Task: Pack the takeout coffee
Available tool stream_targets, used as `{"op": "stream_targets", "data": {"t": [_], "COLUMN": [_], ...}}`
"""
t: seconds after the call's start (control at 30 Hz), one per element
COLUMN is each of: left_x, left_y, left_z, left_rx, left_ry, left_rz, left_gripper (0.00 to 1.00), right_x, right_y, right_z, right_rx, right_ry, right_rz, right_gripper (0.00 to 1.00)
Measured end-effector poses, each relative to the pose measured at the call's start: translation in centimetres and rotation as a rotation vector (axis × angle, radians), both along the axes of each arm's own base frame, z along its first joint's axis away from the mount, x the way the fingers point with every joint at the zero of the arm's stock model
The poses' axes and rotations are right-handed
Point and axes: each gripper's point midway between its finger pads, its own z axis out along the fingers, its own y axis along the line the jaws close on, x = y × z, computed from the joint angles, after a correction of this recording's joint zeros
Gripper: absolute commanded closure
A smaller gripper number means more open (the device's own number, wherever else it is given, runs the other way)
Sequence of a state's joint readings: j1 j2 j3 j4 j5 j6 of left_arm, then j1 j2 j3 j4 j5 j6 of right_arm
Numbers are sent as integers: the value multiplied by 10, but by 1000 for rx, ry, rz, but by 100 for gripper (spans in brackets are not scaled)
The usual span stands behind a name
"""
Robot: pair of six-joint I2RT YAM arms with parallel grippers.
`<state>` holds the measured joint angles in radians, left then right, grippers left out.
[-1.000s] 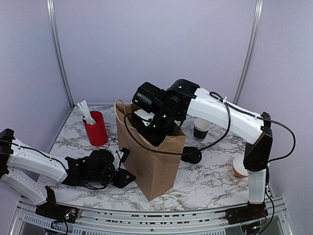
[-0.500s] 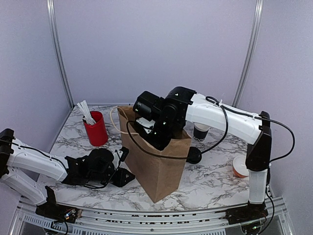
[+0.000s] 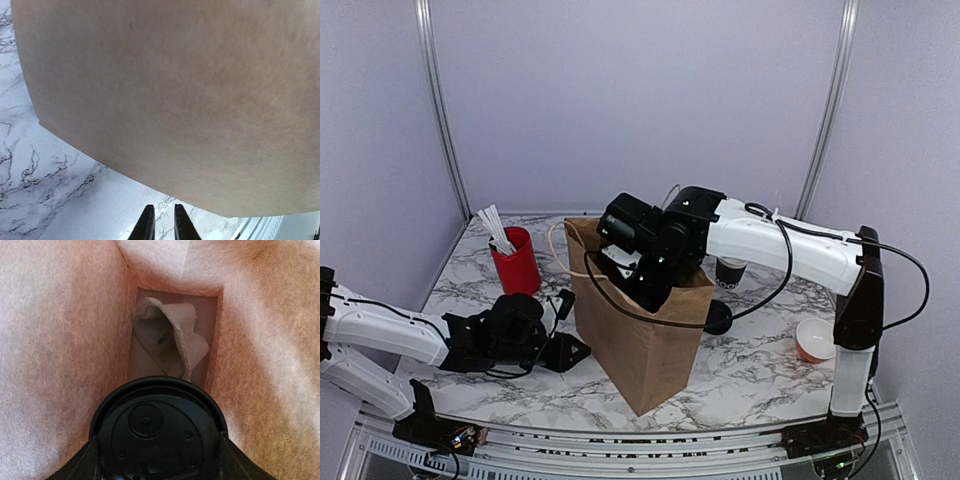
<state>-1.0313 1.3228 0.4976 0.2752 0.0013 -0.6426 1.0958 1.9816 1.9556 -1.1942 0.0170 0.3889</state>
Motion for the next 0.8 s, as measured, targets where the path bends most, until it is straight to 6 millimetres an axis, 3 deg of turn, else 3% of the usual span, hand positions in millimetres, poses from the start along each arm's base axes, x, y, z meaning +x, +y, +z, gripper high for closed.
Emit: {"op": "stream_targets", "data": {"t": [0.17,0.4,0.6,0.8], "left_x": [17,42,30,17], "left_y": [10,36,53,56], "left_z": [43,144,208,238], "left_rx": [-58,-203,-335,-420], "left_ry": [-50,-206,-326,-381], "left_rz": [58,163,153,102], "left_gripper": [81,68,56,51], "right_x": [0,1,1,1], "right_y": [1,1,2,2], "right_z": [0,0,1,0], "right_rx": [11,14,14,15], "right_ry": [-5,-7,-7,-7], "right_rz": [0,0,0,1], "right_gripper": [41,41,41,41]}}
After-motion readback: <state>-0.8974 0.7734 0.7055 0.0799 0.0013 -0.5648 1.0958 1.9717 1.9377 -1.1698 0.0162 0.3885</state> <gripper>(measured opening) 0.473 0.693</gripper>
